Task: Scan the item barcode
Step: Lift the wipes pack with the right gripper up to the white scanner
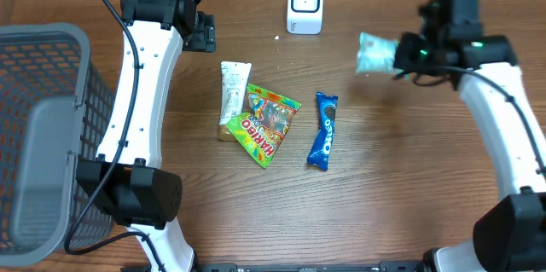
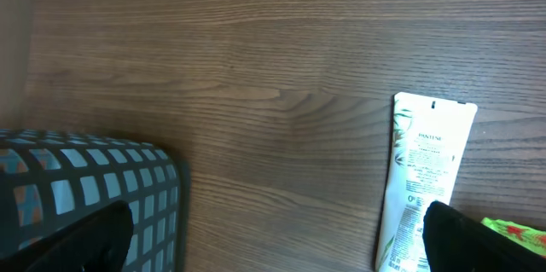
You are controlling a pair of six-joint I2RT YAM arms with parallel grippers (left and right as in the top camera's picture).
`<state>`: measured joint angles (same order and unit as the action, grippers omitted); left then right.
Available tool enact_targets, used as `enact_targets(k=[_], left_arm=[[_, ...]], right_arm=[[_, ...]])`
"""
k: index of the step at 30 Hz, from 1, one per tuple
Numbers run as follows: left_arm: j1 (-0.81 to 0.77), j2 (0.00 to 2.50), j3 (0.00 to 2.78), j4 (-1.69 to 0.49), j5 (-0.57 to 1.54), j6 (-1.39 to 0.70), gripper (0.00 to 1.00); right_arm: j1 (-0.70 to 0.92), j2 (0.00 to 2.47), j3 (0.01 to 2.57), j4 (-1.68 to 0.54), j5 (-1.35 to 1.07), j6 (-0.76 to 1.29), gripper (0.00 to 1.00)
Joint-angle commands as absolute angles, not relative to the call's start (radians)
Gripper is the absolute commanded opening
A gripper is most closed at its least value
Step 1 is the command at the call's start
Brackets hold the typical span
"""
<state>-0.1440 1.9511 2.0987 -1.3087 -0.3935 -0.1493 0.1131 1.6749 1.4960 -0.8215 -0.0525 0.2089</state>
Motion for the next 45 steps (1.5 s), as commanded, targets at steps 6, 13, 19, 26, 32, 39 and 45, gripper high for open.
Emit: enact_targets(k=[6,13,19,26,32,39,45], left_arm=[[-0.15,1.966,2.098,-1.304,-0.414,-0.131,1.0],[-0.15,1.966,2.098,-1.304,-0.414,-0.131,1.0],[-0.15,1.966,2.098,-1.304,-0.414,-0.131,1.0],[-0.15,1.966,2.098,-1.304,-0.414,-0.131,0.99],[-0.15,1.966,2.098,-1.304,-0.414,-0.131,1.0],[-0.15,1.966,2.098,-1.304,-0.414,-0.131,1.0],[-0.15,1.966,2.098,-1.304,-0.414,-0.131,0.99]], right_arm=[[0.293,1.677,1.525,-0.493,0.49,0.0,0.04],[0.332,1.743,1.525,-0.162,0.516,-0.337,0.04],[0.355,1.816,1.525,0.057,0.516,-0.537,0.04],[0.377,1.896,1.525,0.208,0.52,-0.578,0.04],[0.413,1.972,1.525,0.343,0.515,-0.688,0.04],[0.44,2.129,1.526,0.576,0.506,-1.085,0.04],[0.44,2.269,1.526,0.712,0.498,-1.315,0.04]])
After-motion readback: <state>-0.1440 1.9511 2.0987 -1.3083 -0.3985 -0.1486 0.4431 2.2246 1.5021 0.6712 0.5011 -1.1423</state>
